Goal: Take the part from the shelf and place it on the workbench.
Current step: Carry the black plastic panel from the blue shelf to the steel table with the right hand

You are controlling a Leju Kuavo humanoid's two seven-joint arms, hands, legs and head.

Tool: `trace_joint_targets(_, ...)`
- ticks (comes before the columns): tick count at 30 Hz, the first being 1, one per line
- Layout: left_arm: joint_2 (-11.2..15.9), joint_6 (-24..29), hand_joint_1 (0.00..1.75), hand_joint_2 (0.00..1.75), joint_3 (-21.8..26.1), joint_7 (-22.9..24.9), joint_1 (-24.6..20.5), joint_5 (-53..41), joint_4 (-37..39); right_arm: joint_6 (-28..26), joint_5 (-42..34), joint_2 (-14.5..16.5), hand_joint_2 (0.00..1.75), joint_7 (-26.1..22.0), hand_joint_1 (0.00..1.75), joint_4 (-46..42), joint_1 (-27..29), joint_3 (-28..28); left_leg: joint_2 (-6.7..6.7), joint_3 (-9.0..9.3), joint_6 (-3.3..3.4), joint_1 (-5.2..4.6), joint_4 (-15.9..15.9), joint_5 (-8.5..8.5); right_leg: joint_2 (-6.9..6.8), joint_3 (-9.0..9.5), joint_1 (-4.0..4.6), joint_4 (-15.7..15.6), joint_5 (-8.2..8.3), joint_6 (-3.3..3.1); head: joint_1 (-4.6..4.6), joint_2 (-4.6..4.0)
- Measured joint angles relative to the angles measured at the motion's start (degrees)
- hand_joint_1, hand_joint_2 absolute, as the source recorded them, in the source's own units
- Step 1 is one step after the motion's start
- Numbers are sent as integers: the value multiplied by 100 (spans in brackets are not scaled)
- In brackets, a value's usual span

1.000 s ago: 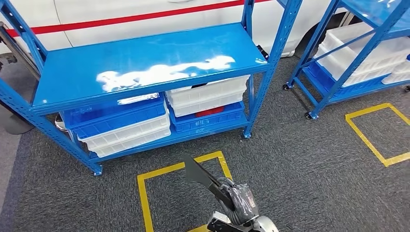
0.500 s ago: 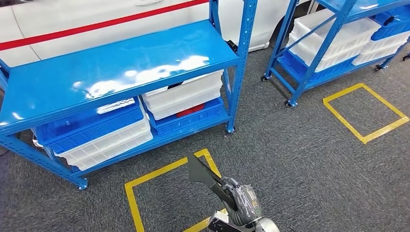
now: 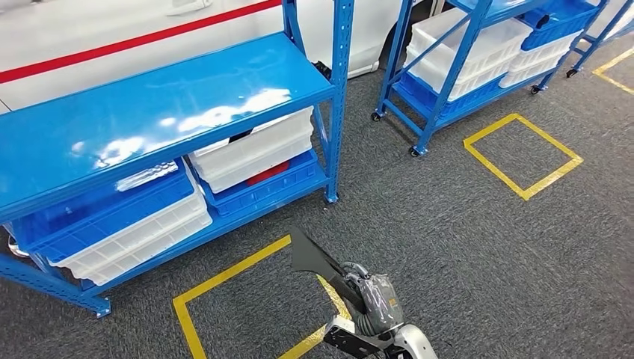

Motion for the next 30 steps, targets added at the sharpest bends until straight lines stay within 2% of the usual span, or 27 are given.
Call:
trace_joint_targets(2,15,-45,0,175,2,49,-31,-21,0,-30,37,17,175,47,175,59,-73,-2,119,26,27,25,-69,49,-246,-239,-15,489,-286,51,1,0)
trace_joint_targets(4,51,-108,0,175,13,86,-62,-21,0,-18,168,65,175,193,175,112,-183,-2,247,18,33,23,-70,51,-358,-607,-71,1218,-596,112,1,0)
trace_joint_targets(5,67,-137,0,175,23,88,-86,-7,0,7,249,95,175,280,175,136,-246,-2,310,16,26,25,-65,46,-381,-718,-104,1434,-631,142,1,0)
trace_joint_targets(6,79,-155,0,175,41,78,-114,12,0,52,348,127,175,371,175,160,-316,-2,368,17,12,29,-57,37,-402,-720,-133,1440,-561,169,1,0)
trace_joint_targets(7,85,-164,0,175,62,61,-143,33,0,109,453,160,175,456,175,177,-388,-5,421,21,-10,36,-42,22,-436,-601,-160,1213,-400,191,1,0)
trace_joint_targets(8,86,-167,0,175,83,45,-167,55,0,170,558,196,175,528,175,186,-458,-11,466,28,-41,43,-21,0,-509,-396,-180,832,-203,208,1,0)
trace_joint_targets(9,90,-165,0,175,108,33,-186,73,0,239,680,239,175,604,175,193,-527,-25,508,28,-82,37,6,-29,-617,-197,-173,461,-76,206,1,0)
trace_joint_targets(10,94,-162,0,175,132,30,-201,89,0,298,800,293,175,669,175,185,-583,-47,543,27,-125,26,36,-58,-693,-56,-164,177,4,176,0,0)
trace_joint_targets(12,101,-157,0,175,187,34,-217,112,0,396,1023,400,175,773,175,151,-648,-115,607,29,-200,-2,63,-97,-740,7,-123,0,-10,82,0,0)
trace_joint_targets(14,101,-148,0,175,224,54,-226,113,0,469,1182,475,175,837,175,94,-655,-193,647,44,-267,18,69,-130,-638,-9,-117,-12,-4,-8,-1,0)
trace_joint_targets(16,100,-126,0,175,244,77,-228,99,0,522,1275,523,175,877,175,20,-648,-282,517,-40,-313,51,292,-304,-550,-1,-118,-30,2,-89,-1,0)
trace_joint_targets(17,100,-117,0,175,254,83,-224,90,0,539,1301,546,175,887,175,-17,-643,-326,409,-166,-321,60,575,-471,-505,3,-115,-37,4,-124,-1,0)
trace_joint_targets(19,99,-108,0,175,269,85,-203,67,0,560,1327,583,175,895,175,-65,-622,-399,260,-552,-309,59,1376,-829,-400,3,-81,-36,-2,-169,-1,0)
trace_joint_targets(20,99,-108,0,175,273,86,-196,54,0,565,1334,592,175,894,175,-85,-594,-430,233,-721,-298,58,1690,-914,-339,6,-63,-34,-4,-179,-1,0)
trace_joint_targets(21,99,-108,0,175,274,87,-195,36,0,568,1343,598,175,895,175,-109,-560,-461,219,-814,-283,56,1825,-889,-275,12,-46,-32,-6,-184,-1,0)
trace_joint_targets(22,99,-107,0,175,275,89,-196,13,0,572,1357,600,175,895,175,-139,-524,-494,207,-800,-260,54,1721,-742,-208,21,-34,-28,-7,-185,-1,0)
trace_joint_targets(23,99,-107,0,175,277,93,-200,-4,0,575,1376,604,175,895,175,-176,-493,-525,175,-689,-232,52,1414,-512,-141,33,-27,-26,-8,-184,-1,0)
trace_joint_targets(25,102,-107,0,175,277,100,-198,-38,0,582,1413,613,175,895,175,-254,-456,-576,-13,-391,-172,50,633,-103,-16,38,-22,-15,-8,-172,-1,0)
trace_joint_targets(26,102,-107,0,175,277,103,-199,-51,0,586,1428,616,175,895,175,-291,-442,-595,-94,-290,-157,45,378,-17,37,24,-25,-11,-1,-150,-1,0)
trace_joint_targets(27,102,-107,0,175,277,104,-201,-65,0,590,1446,617,175,896,175,-326,-424,-612,-147,-241,-149,36,247,-2,84,4,-33,-11,9,-121,-1,0)
trace_joint_targets(29,92,-106,0,175,277,107,-209,-85,0,598,1490,617,175,896,175,-392,-373,-649,-98,-213,-123,28,178,-2,166,-21,-43,-30,39,-39,-1,0)
trace_joint_targets(30,85,-104,0,175,277,108,-210,-89,0,601,1508,616,175,897,175,-421,-346,-672,-56,-197,-95,35,140,23,132,-33,-42,-13,26,-7,0,0)
